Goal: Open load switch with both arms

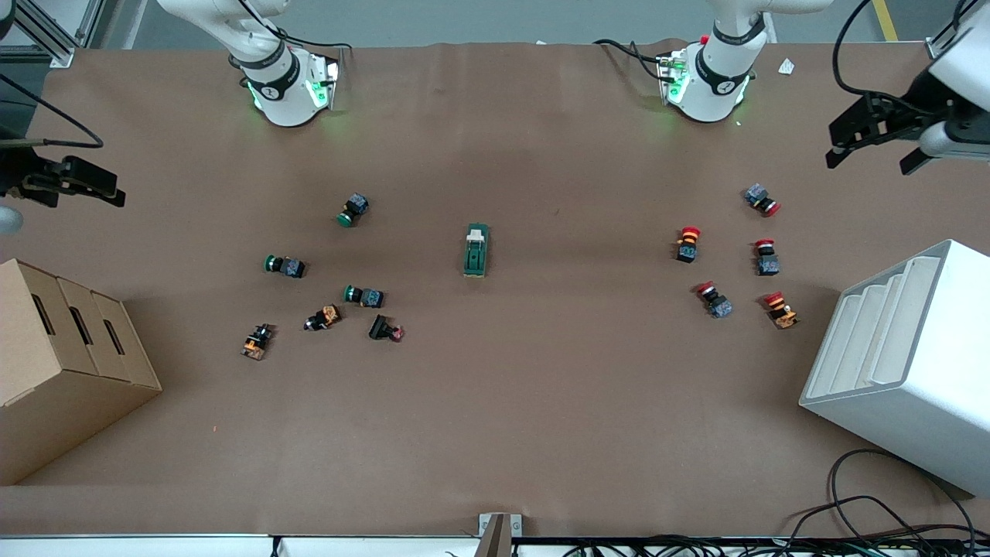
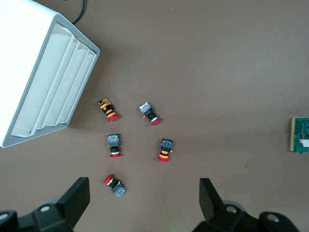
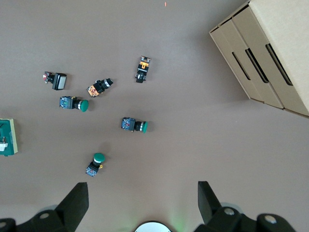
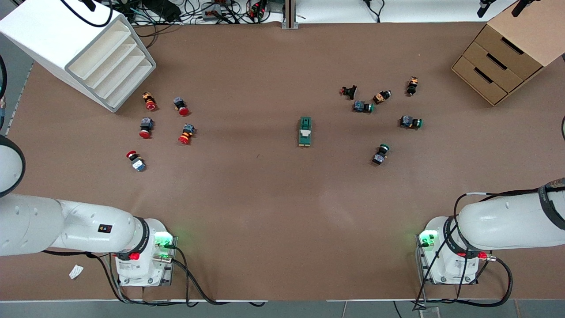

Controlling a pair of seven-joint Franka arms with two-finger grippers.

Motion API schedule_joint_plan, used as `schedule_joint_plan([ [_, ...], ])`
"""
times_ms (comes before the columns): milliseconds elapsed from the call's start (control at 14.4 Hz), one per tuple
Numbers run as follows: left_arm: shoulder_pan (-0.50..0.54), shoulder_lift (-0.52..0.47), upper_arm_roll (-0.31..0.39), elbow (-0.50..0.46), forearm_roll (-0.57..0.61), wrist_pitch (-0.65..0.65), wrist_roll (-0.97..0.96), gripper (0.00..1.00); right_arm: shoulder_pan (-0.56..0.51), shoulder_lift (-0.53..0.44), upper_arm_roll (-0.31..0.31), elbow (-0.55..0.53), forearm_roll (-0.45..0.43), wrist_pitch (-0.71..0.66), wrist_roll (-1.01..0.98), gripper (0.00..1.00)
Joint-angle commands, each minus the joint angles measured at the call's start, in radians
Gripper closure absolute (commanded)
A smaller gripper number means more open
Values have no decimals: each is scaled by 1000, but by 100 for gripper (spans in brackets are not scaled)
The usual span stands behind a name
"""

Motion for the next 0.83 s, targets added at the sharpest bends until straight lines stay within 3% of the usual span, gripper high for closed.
schedule_joint_plan([
  [0,-12,-22,0,-25,27,1,-17,0,2,-61,2,-48,-14,20,-5,0],
  [764,4,13,3,-2,17,43,2,0,6,-106,4,-57,-1,2,-5,0],
])
